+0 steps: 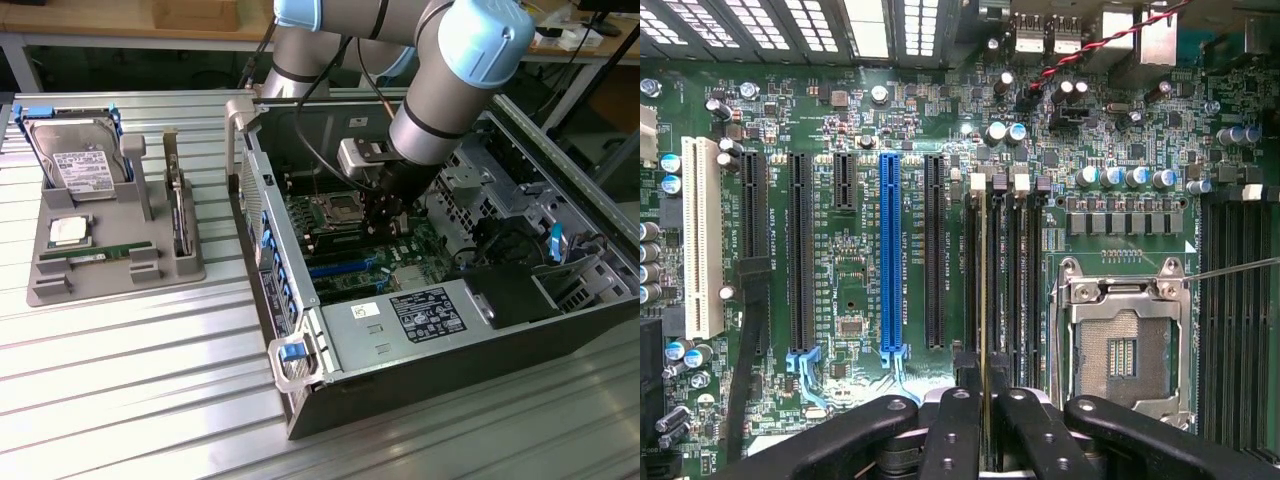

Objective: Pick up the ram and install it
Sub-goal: 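Insert the ram into the slot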

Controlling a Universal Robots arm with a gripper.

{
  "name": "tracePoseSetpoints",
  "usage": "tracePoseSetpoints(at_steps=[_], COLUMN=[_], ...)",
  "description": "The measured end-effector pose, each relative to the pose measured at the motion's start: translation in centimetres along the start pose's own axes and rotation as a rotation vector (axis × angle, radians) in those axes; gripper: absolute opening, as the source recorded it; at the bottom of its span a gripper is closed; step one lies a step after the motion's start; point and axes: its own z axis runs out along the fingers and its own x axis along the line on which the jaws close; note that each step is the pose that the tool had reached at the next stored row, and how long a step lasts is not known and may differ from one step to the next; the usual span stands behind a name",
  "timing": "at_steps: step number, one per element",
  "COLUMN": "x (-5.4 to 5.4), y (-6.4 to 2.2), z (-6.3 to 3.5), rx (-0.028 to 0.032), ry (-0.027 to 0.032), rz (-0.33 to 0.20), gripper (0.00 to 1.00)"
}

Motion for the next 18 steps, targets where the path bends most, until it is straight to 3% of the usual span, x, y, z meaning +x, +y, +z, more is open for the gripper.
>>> tracePoseSetpoints(at_steps=[18], x=[0.00], y=[-0.11], z=[-0.01], rx=[0.0000], ry=[0.0000], rz=[0.000], gripper=[0.13])
